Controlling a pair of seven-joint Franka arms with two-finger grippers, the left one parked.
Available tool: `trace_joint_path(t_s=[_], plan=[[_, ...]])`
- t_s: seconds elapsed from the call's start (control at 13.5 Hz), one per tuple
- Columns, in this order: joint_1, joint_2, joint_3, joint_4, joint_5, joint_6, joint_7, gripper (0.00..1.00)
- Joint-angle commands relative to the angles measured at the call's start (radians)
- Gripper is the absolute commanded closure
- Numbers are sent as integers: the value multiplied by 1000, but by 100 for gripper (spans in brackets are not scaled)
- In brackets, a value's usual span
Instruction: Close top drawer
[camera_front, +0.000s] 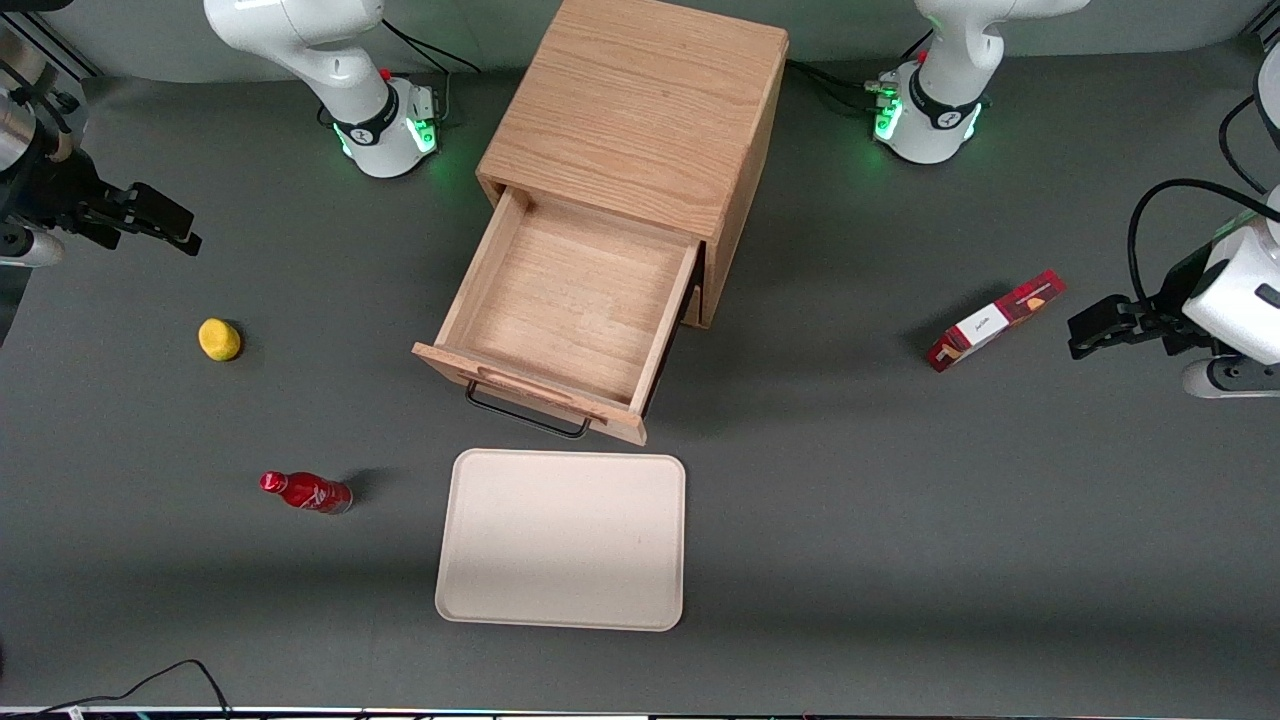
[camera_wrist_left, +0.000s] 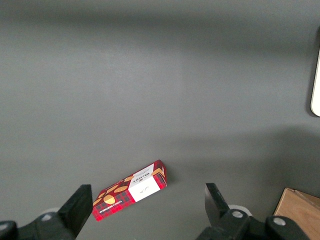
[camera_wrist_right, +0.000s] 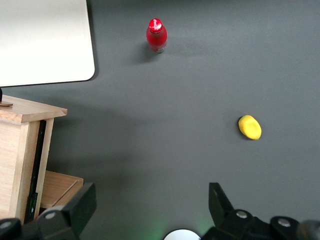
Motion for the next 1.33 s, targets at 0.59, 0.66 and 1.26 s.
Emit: trace_joint_path(t_s=[0.59, 0.66, 1.26], plan=[[-9, 19, -44, 82, 6, -24, -63, 0], [-6, 29, -43, 109, 6, -24, -72, 0], [-4, 325, 29, 495, 60, -124, -218, 0]])
